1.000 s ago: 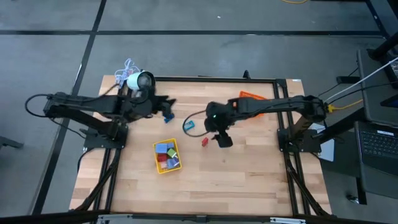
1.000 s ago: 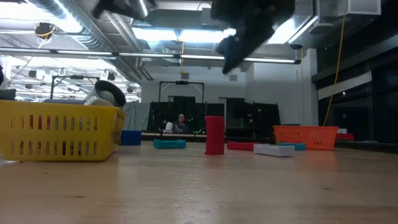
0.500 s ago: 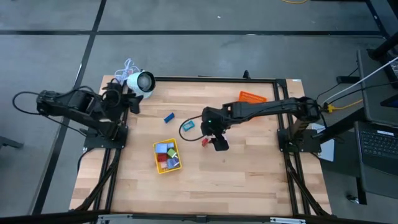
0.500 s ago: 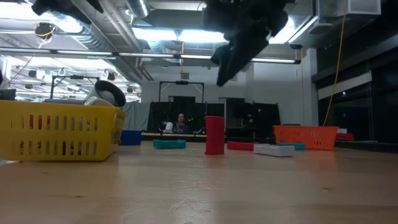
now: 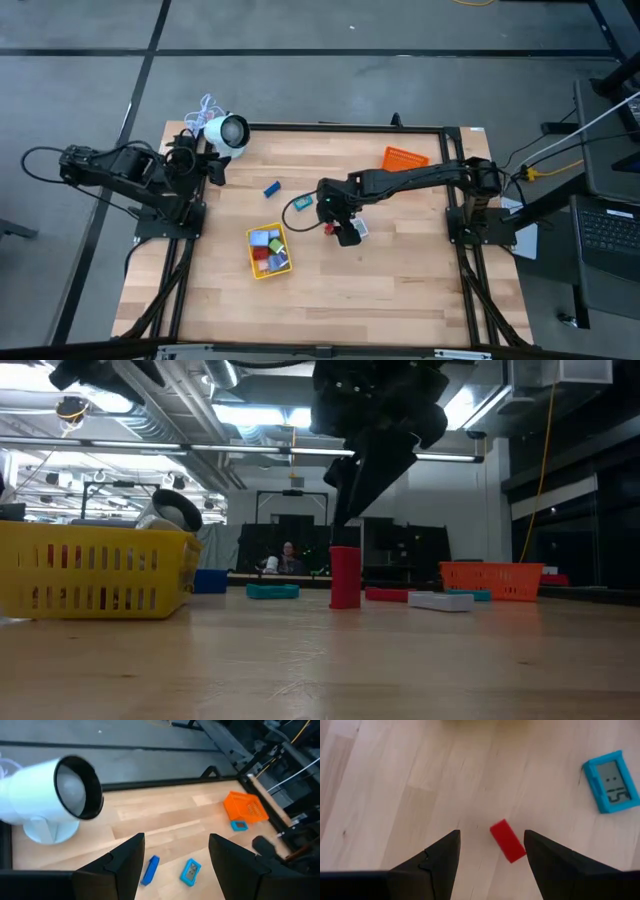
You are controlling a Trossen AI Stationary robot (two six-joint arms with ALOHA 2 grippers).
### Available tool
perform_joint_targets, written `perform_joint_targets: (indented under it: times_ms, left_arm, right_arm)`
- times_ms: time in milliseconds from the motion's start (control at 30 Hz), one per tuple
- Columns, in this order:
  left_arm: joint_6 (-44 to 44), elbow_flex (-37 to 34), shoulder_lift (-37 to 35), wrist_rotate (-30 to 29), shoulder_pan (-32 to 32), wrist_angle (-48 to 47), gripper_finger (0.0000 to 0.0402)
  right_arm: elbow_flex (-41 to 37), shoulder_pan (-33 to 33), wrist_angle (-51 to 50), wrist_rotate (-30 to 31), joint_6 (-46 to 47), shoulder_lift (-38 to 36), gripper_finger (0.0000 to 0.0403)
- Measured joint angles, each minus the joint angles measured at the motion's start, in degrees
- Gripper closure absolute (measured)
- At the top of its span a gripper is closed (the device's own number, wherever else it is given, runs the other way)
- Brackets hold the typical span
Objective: Pick & Place Office items
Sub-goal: Put the bottom red digital timer into the orange bin
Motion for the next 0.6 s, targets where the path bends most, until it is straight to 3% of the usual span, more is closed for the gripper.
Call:
perform_joint_targets:
  times_ms: [367,600]
  left_arm:
    - [-2.58,-6.21,-0.23,2.89,0.00,3.95,0.0186]
    - [-2.64,-6.41,-0.33,3.16,0.00,5.60,0.0186]
  right_arm:
    - [0.00,-0.42,0.58,-1.09,-2.42,0.24,0.0176]
    - [-0.07,-0.68,0.83,-1.31,-3.02,3.68,0.0176]
